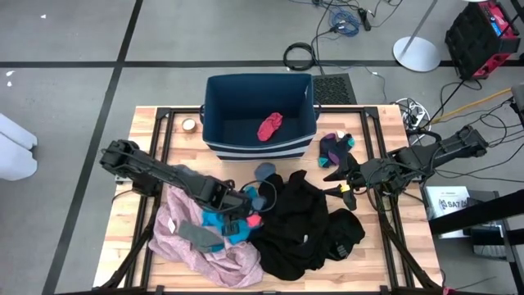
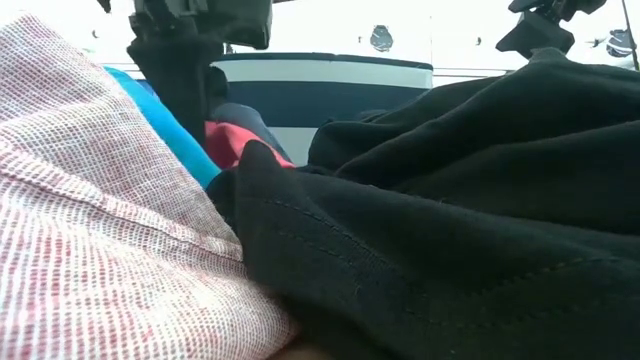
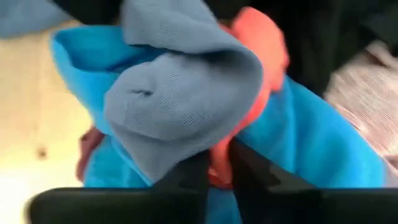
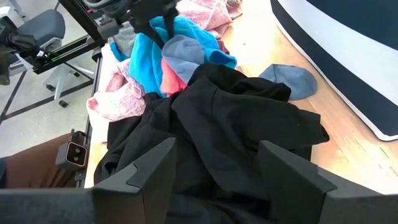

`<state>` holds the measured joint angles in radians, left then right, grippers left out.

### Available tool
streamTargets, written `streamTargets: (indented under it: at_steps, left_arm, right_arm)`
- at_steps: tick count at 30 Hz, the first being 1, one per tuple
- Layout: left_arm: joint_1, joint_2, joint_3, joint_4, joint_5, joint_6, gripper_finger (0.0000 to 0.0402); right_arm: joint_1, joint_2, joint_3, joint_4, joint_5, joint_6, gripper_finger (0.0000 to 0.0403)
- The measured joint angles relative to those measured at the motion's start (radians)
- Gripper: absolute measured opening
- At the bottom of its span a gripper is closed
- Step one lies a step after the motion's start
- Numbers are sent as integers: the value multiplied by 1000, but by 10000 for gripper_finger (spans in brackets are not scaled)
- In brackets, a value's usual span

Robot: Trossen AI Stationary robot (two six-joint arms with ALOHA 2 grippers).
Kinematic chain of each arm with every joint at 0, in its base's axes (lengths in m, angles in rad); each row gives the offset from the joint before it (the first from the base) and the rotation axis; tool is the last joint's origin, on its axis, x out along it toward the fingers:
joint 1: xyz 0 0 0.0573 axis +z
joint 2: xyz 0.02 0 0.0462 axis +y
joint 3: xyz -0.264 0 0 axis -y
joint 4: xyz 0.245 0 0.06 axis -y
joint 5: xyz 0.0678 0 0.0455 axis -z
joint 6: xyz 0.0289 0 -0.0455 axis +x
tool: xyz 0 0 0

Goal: Sort clothes
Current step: Put the pink sock into the blue laundry bin

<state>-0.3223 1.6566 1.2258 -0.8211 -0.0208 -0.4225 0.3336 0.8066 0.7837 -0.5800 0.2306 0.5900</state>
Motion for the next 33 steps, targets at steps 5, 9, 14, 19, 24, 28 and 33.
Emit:
streamTargets:
  at_steps: [5, 9, 14, 19, 24, 28, 33]
  left_arm:
    - [-28, -8, 49, -75, 50, 68, 14]
    - [-41, -24, 99, -125, 91, 127, 9]
    - [-48, -98, 171, -119, 81, 218, 6]
    - [-42, -197, 204, 83, -11, 379, 4]
    - [1, -237, 205, 291, -38, 503, 3]
    - [54, -224, 204, 378, -42, 514, 3]
    - [117, -181, 204, 459, -41, 484, 3]
  right_arm:
    - [0, 0, 0, 0, 0, 0, 215]
    - [0, 0, 0, 2, 0, 0, 215]
    - [0, 0, 0, 43, 1, -7, 215]
    - [0, 6, 0, 219, 22, -117, 215]
    - [-7, 6, 0, 491, -51, -321, 215]
    - [-20, 28, 1, 632, -48, -425, 215]
    - [-72, 106, 2, 643, -84, -431, 215]
